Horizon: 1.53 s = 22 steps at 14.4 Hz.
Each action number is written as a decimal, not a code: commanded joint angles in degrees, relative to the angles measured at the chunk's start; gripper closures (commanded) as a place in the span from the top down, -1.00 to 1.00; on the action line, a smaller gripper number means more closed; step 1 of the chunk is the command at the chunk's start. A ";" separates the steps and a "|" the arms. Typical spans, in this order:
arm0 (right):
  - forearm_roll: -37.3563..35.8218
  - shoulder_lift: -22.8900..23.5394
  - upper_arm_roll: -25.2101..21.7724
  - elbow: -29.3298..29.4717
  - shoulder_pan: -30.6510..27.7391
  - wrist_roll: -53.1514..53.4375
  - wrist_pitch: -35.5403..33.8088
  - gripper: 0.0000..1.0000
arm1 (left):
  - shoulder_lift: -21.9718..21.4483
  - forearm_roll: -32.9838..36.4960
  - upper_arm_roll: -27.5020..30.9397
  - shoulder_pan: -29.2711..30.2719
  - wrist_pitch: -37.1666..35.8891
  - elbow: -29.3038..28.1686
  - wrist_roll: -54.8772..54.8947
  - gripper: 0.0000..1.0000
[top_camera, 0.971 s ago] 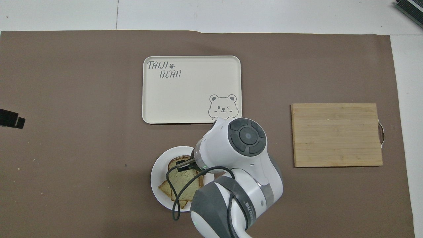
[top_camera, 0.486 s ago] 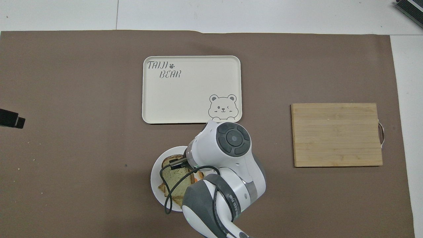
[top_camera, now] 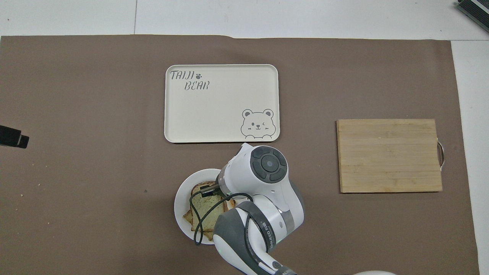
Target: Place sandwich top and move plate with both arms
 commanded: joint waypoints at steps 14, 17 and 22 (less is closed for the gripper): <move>0.31 1.15 -0.53 1.80 -8.91 -0.10 2.28 1.00 | -1.44 0.44 -0.13 0.18 0.03 -1.61 0.59 1.00; 0.23 -2.01 -0.62 2.59 -13.92 -0.10 -2.72 1.00 | -1.44 0.44 -0.04 0.18 0.03 -1.61 0.59 1.00; 0.23 -5.54 -0.79 5.31 -22.89 -0.10 -10.90 1.00 | -1.44 0.44 -0.04 0.18 0.12 -1.61 0.59 1.00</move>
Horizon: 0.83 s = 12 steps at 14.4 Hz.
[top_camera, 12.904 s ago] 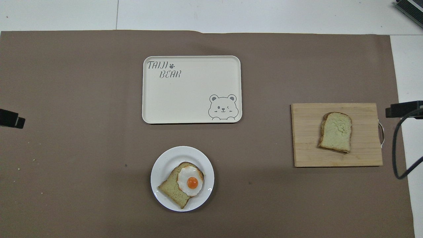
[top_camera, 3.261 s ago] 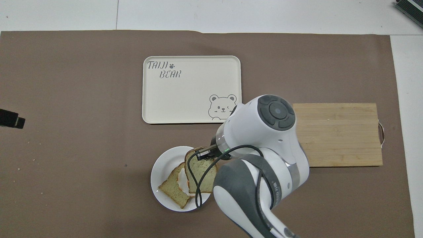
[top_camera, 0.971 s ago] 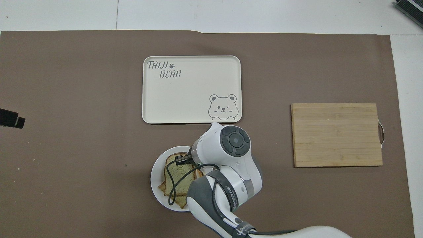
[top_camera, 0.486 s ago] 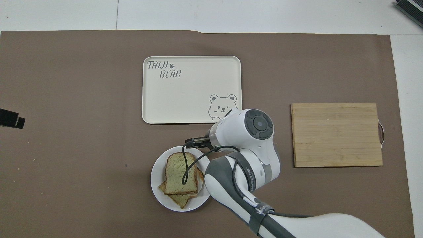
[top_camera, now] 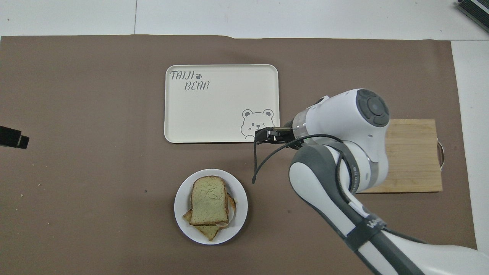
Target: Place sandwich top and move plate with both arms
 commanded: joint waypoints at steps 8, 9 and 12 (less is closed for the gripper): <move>-22.35 -5.00 0.67 7.64 -7.48 -0.08 -9.06 1.00 | -1.44 0.44 -0.13 0.18 0.12 -1.61 0.59 1.00; -22.45 -6.41 0.32 7.73 -7.66 -0.08 -9.50 1.00 | -1.44 0.44 -0.13 0.18 0.03 -1.61 0.59 1.00; -22.88 -10.71 -1.52 7.73 -7.66 0.09 -11.96 1.00 | -1.44 0.44 -0.04 0.18 0.03 -1.61 0.59 1.00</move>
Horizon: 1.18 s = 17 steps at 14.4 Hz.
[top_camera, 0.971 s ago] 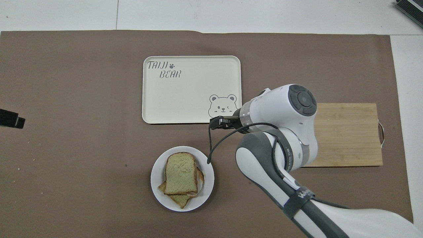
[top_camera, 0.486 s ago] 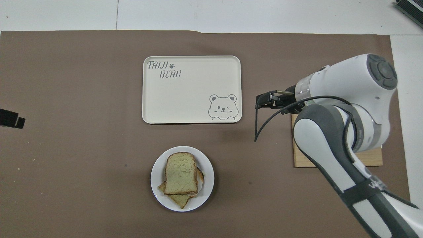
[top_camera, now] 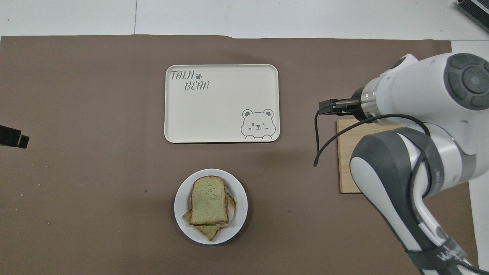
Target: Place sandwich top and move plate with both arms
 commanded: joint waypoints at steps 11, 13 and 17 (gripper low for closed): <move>-1.45 -10.19 -15.44 -0.30 -0.33 -0.65 -8.96 1.00 | -1.44 0.44 -0.05 0.18 0.03 -1.61 0.59 1.00; -1.01 -10.90 -17.82 -0.29 -0.33 -4.16 -11.24 1.00 | -1.44 0.44 -0.04 0.18 0.03 -1.61 0.59 1.00; -0.66 -11.51 -19.76 4.27 -0.33 -12.23 -19.50 1.00 | -1.44 0.35 -0.13 -0.34 0.03 -1.61 0.24 1.00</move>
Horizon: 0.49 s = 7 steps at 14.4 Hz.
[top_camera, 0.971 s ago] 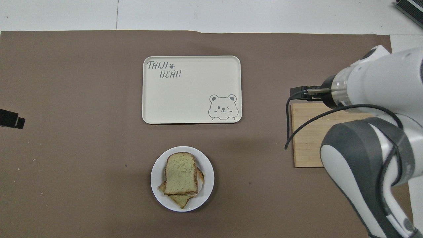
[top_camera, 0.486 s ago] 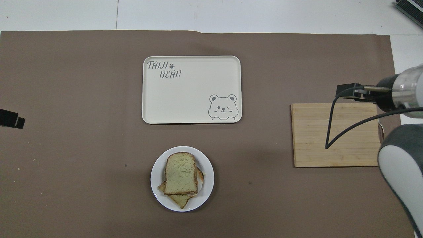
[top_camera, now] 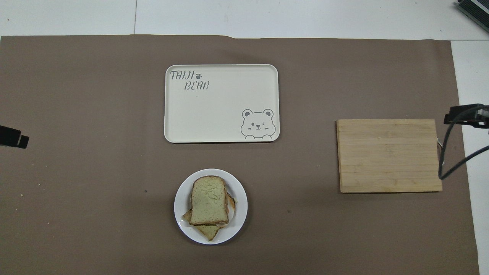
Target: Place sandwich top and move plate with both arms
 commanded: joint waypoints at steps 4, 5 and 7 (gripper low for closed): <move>-0.01 -0.60 0.17 1.44 0.02 -7.07 -4.00 1.00 | -1.53 0.35 -0.81 -0.60 -1.89 -1.69 0.33 1.00; -0.01 -0.60 0.26 1.44 0.19 -6.81 -4.00 1.00 | -1.62 0.35 -0.81 -0.52 -2.08 -1.69 0.41 1.00; 0.08 -0.51 0.26 1.61 0.37 -6.63 -3.65 1.00 | -1.62 -1.91 -0.90 -0.08 -1.64 -1.96 0.68 1.00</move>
